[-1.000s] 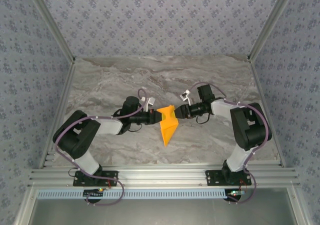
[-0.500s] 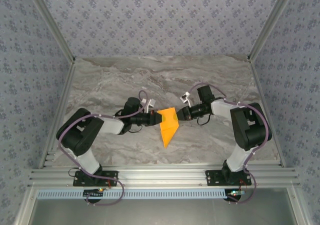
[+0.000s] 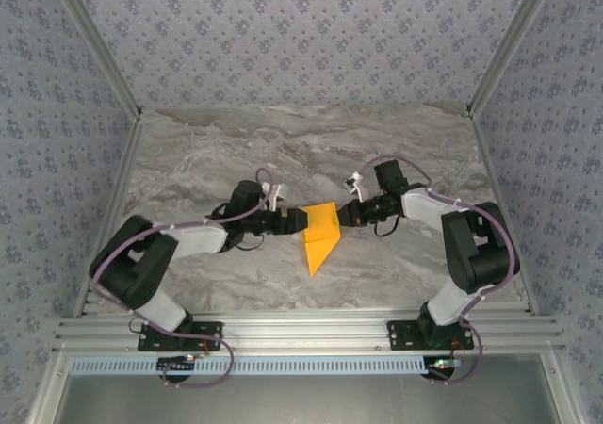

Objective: Fold a paper plane with a square sheet of paper (fold left side to right side)
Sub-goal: Place the paper at the center of the table, then fold the wing for the fifth time at the center of the table.

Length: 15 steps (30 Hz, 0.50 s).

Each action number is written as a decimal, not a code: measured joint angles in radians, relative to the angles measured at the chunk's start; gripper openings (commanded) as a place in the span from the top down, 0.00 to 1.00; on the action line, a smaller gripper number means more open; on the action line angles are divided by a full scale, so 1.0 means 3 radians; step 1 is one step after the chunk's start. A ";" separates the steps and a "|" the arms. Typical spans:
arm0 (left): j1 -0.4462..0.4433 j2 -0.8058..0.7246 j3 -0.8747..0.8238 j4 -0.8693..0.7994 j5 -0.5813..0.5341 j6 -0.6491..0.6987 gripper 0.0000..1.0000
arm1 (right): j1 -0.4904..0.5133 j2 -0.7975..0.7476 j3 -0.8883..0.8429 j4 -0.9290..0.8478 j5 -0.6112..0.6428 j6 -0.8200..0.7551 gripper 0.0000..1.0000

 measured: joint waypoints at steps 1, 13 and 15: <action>0.0000 -0.0158 0.0000 -0.0107 -0.0089 0.0060 0.09 | 0.0000 -0.0005 0.0000 -0.0001 0.0048 0.0043 1.00; -0.0262 -0.1764 -0.0170 -0.1143 -0.1088 0.0587 0.07 | -0.0015 -0.0121 -0.0004 -0.0173 0.0514 0.0520 1.00; -0.0500 -0.1807 -0.0173 -0.1289 -0.1216 0.0649 0.08 | -0.0014 -0.0121 0.0041 -0.0239 0.0568 0.0568 1.00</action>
